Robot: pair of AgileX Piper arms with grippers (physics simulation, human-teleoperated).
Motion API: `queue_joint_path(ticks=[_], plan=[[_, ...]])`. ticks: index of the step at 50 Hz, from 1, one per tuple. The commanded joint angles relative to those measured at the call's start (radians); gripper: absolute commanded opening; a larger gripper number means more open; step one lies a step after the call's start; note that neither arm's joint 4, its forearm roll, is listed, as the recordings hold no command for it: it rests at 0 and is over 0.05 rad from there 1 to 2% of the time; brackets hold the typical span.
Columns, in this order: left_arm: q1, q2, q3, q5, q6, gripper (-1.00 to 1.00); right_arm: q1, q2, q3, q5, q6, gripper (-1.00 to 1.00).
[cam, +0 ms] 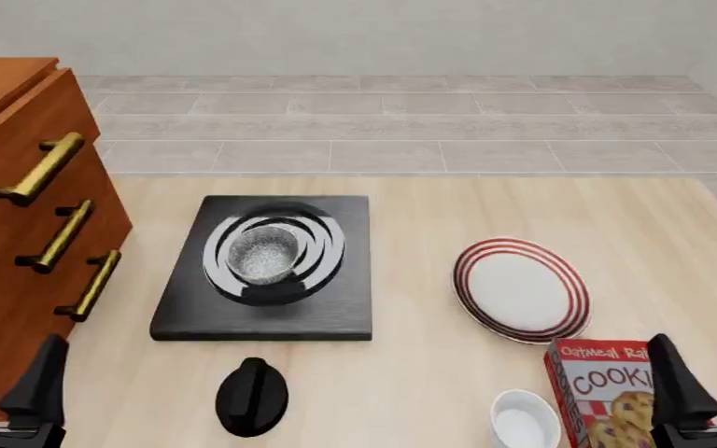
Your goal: Pick the akita bowl on the stove and place it on the plate.
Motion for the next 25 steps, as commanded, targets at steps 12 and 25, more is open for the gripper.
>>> queue_joint_path(ticks=[12,25], plan=[[0.0,0.0,0.0,0.0,0.0,1.0,0.001,0.028,-0.001,0.005,-0.018,1.0],[0.0,0.0,0.0,0.0,0.0,1.0,0.086,0.333,-0.139,-0.15,-0.085,1.0]])
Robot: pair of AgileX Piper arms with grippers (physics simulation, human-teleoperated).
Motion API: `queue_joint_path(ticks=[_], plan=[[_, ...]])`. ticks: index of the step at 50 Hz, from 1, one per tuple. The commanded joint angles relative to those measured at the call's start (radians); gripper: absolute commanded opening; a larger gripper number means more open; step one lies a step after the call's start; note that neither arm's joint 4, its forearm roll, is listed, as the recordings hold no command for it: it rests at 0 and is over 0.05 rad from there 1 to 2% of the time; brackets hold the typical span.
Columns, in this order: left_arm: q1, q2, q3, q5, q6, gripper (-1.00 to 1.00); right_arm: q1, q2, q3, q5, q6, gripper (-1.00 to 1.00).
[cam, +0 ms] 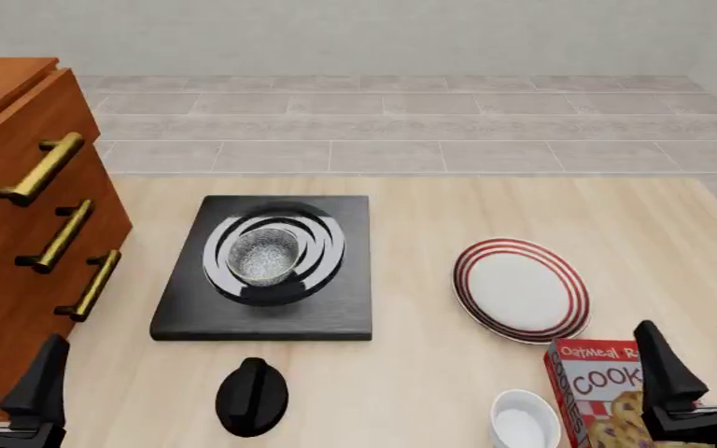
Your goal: Pick the akita bowl on the stove and place it on the plate.
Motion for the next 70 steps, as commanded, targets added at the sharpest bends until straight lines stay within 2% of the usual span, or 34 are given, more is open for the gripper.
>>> queue_joint_path(ticks=[1,8,11,22,25,29,36,40,42,50,51,52,54,55,56,58,59,60,61,63,70], plan=[[0.0,0.0,0.0,0.0,0.0,1.0,0.06,0.198,-0.113,-0.083,-0.055,1.0],[0.0,0.0,0.0,0.0,0.0,1.0,0.112,0.367,-0.188,-0.142,-0.1,1.0],[0.0,0.0,0.0,0.0,0.0,1.0,0.154,0.422,-0.22,-0.148,-0.113,1.0],[0.0,0.0,0.0,0.0,0.0,1.0,0.222,0.58,-0.334,-0.163,-0.151,1.0],[0.0,0.0,0.0,0.0,0.0,1.0,0.242,0.639,-0.383,-0.153,-0.17,1.0],[0.0,0.0,0.0,0.0,0.0,1.0,0.293,0.712,-0.466,-0.112,-0.162,1.0],[0.0,0.0,0.0,0.0,0.0,1.0,0.328,0.777,-0.546,-0.081,-0.162,1.0],[0.0,0.0,0.0,0.0,0.0,1.0,0.351,0.872,-0.599,-0.053,-0.188,1.0],[0.0,0.0,0.0,0.0,0.0,1.0,0.372,0.872,-0.611,-0.056,-0.203,1.0],[0.0,0.0,0.0,0.0,0.0,1.0,0.421,0.97,-0.715,0.01,-0.159,1.0],[0.0,0.0,0.0,0.0,0.0,1.0,0.423,0.979,-0.729,0.021,-0.126,1.0],[0.0,0.0,0.0,0.0,0.0,1.0,0.424,0.993,-0.741,0.025,-0.136,1.0],[0.0,0.0,0.0,0.0,0.0,1.0,0.44,1.001,-0.768,0.042,-0.088,1.0],[0.0,0.0,0.0,0.0,0.0,1.0,0.442,1.005,-0.771,0.041,-0.116,1.0],[0.0,0.0,0.0,0.0,0.0,1.0,0.466,1.004,-0.787,0.051,-0.082,1.0],[0.0,0.0,0.0,0.0,0.0,1.0,0.465,1.028,-0.804,0.057,-0.099,1.0],[0.0,0.0,0.0,0.0,0.0,1.0,0.477,1.04,-0.817,0.07,-0.066,1.0],[0.0,0.0,0.0,0.0,0.0,1.0,0.481,1.049,-0.824,0.074,-0.067,1.0],[0.0,0.0,0.0,0.0,0.0,1.0,0.477,1.071,-0.836,0.08,-0.09,1.0],[0.0,0.0,0.0,0.0,0.0,1.0,0.486,1.089,-0.856,0.092,-0.057,1.0],[0.0,0.0,0.0,0.0,0.0,1.0,0.491,1.162,-0.931,0.129,-0.052,1.0]])
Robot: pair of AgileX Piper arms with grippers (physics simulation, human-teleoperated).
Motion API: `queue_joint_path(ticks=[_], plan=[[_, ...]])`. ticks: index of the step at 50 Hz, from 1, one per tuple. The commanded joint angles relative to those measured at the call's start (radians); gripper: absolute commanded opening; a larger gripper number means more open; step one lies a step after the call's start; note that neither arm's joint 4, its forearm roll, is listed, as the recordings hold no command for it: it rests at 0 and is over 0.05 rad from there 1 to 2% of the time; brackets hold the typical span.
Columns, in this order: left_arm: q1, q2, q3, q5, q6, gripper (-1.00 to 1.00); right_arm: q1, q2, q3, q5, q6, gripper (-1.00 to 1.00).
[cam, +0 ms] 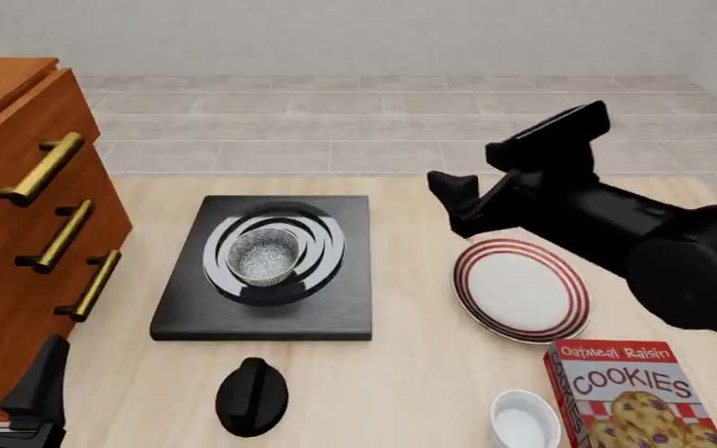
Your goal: Pick the akita bowl on the stove and place it on the plate.
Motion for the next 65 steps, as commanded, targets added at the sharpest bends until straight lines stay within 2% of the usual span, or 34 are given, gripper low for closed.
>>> queue_joint_path(ticks=[1,9,15,28,52,54,65], plan=[[0.0,0.0,0.0,0.0,0.0,1.0,0.035,0.114,-0.129,0.069,0.033,1.0],[0.0,0.0,0.0,0.0,0.0,1.0,0.04,0.199,-0.218,0.126,0.052,1.0],[0.0,0.0,0.0,0.0,0.0,1.0,0.063,0.272,-0.288,0.177,0.046,1.0],[0.0,0.0,0.0,0.0,0.0,1.0,0.119,0.387,-0.439,0.257,0.078,1.0],[0.0,0.0,0.0,0.0,0.0,1.0,0.161,0.547,-0.623,0.356,0.095,1.0],[0.0,0.0,0.0,0.0,0.0,1.0,0.177,0.565,-0.646,0.374,0.126,1.0],[0.0,0.0,0.0,0.0,0.0,1.0,0.192,0.627,-0.726,0.421,0.125,1.0]])
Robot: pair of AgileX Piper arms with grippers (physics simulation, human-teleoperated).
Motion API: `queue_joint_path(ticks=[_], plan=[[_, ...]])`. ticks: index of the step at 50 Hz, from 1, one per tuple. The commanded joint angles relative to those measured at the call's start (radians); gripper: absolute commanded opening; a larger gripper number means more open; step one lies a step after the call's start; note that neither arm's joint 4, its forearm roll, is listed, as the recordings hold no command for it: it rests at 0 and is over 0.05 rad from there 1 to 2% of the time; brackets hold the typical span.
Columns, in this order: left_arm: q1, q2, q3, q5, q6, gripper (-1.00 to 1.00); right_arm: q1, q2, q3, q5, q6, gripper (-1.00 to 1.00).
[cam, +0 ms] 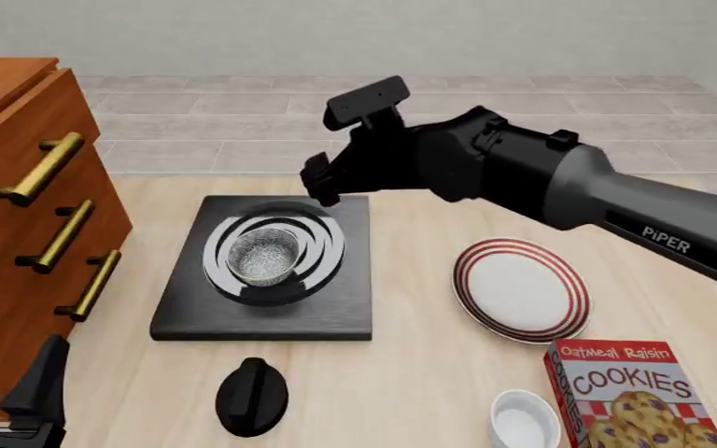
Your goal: Pick the akita bowl on the stove and place it on the plate.
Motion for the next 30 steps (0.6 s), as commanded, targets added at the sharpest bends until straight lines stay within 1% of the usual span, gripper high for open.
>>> queue_joint_path(ticks=[1,12,19,30], plan=[[0.0,0.0,0.0,0.0,0.0,1.0,0.024,0.069,-0.085,0.052,0.016,1.0],[0.0,0.0,0.0,0.0,0.0,1.0,0.023,0.13,-0.156,0.104,0.002,1.0],[0.0,0.0,0.0,0.0,0.0,1.0,0.014,0.181,-0.208,0.136,-0.016,1.0],[0.0,0.0,0.0,0.0,0.0,1.0,0.0,0.25,-0.26,0.158,-0.016,1.0]])
